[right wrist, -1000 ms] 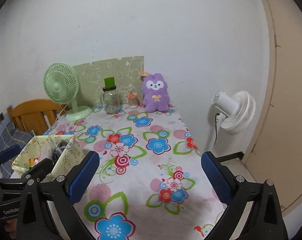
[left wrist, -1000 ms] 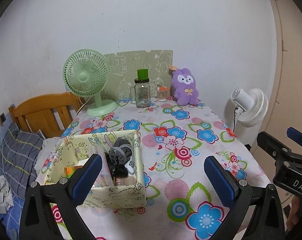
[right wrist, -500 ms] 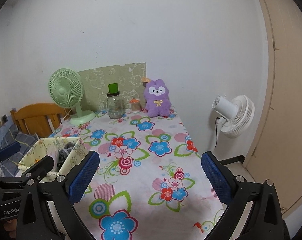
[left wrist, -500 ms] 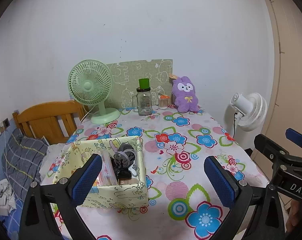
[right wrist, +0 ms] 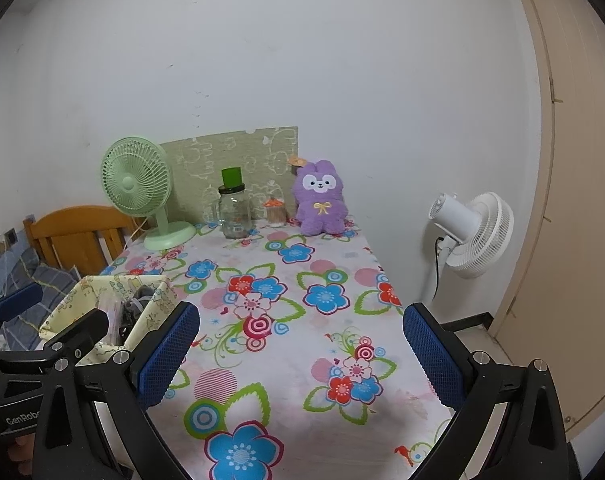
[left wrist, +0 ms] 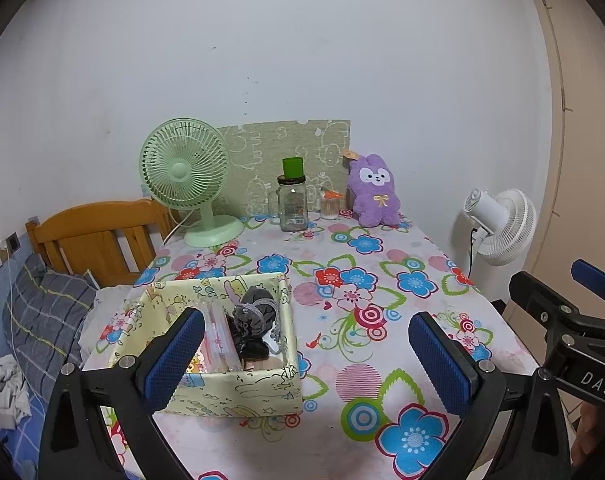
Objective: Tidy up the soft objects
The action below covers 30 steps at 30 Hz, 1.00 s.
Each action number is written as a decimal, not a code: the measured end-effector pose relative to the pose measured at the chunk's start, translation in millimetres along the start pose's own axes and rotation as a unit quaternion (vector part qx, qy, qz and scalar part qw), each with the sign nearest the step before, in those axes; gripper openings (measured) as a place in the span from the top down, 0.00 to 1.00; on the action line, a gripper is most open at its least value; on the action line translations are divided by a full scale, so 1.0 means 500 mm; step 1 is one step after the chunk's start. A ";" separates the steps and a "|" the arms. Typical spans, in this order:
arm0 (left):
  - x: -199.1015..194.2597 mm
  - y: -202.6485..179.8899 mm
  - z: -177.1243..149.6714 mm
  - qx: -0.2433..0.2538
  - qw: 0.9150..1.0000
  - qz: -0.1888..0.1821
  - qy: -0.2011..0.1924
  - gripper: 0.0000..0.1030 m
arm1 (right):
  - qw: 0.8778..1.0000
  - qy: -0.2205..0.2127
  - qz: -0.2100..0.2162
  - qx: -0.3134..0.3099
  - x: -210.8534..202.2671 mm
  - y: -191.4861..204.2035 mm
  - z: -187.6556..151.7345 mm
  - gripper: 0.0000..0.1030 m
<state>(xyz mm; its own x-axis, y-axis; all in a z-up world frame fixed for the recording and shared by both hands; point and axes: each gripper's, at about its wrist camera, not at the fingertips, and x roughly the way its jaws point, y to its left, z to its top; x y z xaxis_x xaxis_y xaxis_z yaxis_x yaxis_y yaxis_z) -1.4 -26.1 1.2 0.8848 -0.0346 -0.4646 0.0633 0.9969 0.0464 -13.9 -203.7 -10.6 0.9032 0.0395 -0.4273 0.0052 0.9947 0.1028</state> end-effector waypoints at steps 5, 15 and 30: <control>0.000 0.000 0.001 0.002 1.000 0.004 -0.003 0.00 | 1.000 -0.001 0.002 0.001 0.002 0.002 0.001 0.00; 0.002 0.004 0.002 0.002 1.000 0.007 -0.002 0.00 | 1.000 0.003 0.008 0.006 0.010 0.003 0.000 0.00; 0.002 0.012 0.002 -0.002 1.000 0.009 -0.001 0.00 | 1.000 0.004 0.011 0.004 0.014 0.010 0.000 0.00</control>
<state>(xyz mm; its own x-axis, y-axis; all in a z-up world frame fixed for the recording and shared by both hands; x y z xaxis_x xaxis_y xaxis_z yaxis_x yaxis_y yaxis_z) 0.2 -20.1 1.9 0.8866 -0.0167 -0.4622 0.0451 0.9977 0.0505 -7.5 -198.6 -13.0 0.8996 0.0630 -0.4321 -0.0121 0.9927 0.1197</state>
